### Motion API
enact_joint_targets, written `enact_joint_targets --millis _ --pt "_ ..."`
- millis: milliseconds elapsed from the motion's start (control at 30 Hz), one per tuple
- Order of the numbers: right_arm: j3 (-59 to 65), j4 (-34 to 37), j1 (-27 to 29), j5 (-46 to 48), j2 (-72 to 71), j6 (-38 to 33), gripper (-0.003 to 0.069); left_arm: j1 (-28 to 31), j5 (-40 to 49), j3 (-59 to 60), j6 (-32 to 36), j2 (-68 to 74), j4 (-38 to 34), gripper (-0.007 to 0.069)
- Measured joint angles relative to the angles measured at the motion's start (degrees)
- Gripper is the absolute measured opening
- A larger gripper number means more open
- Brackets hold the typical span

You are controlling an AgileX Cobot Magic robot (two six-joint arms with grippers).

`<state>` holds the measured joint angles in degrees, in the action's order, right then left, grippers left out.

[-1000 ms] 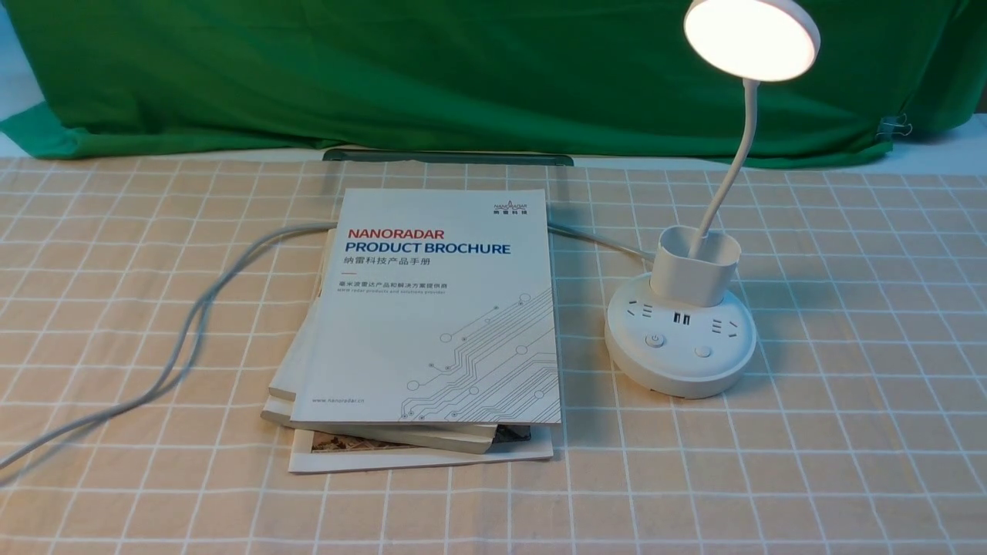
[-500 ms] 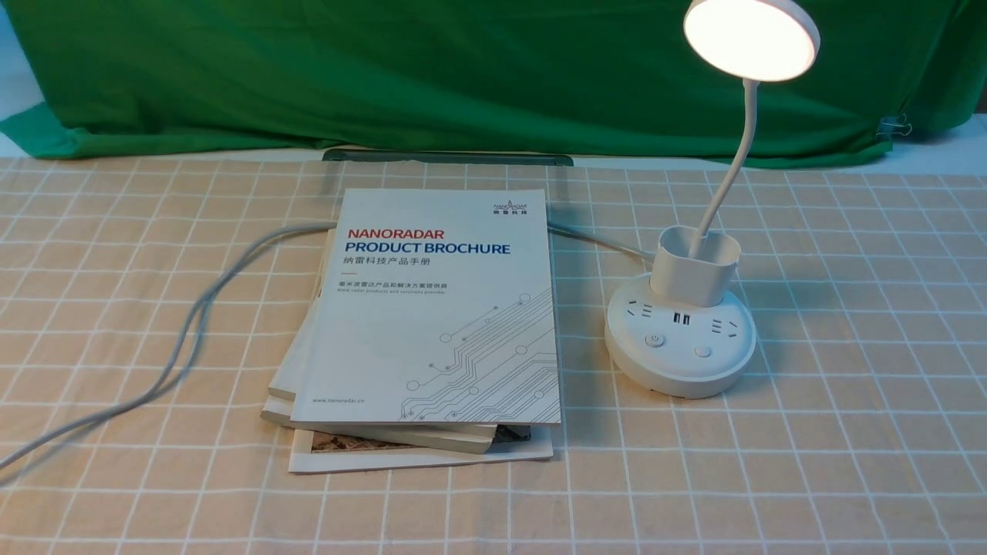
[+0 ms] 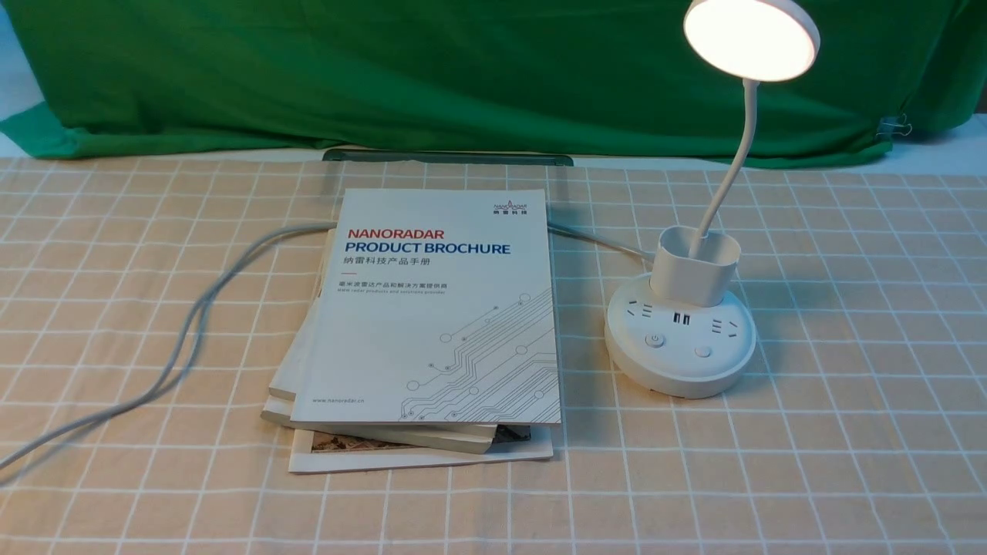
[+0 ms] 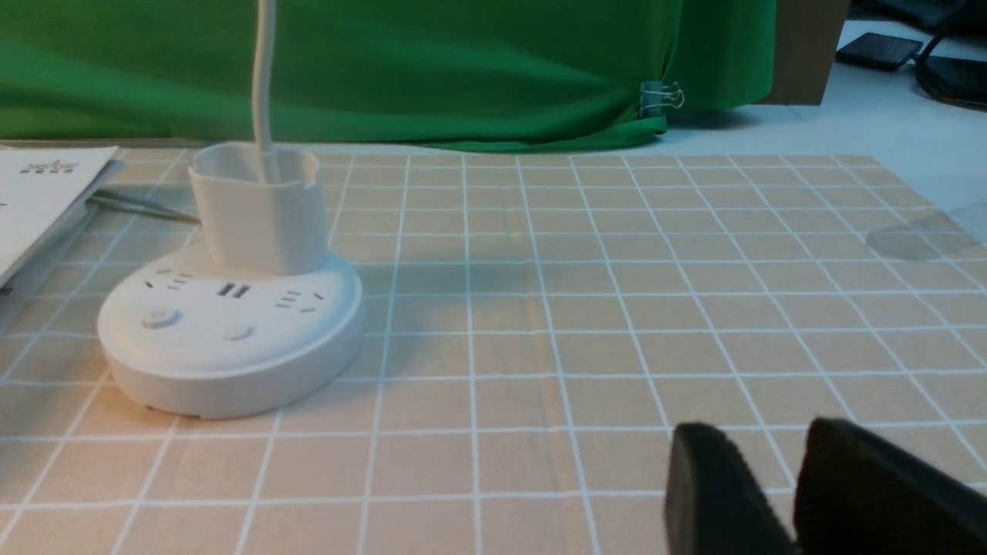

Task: Turn on the table lamp on the light coffee tablecloth with your hand.

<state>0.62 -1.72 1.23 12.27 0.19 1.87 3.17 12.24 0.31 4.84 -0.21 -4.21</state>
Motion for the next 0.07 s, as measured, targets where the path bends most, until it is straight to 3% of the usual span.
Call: enact_joint_targets --millis 67 --pt "0.0 0.0 0.0 0.0 0.0 0.0 0.0239 0.0 0.0 0.0 0.0 0.0 0.0 0.0021"
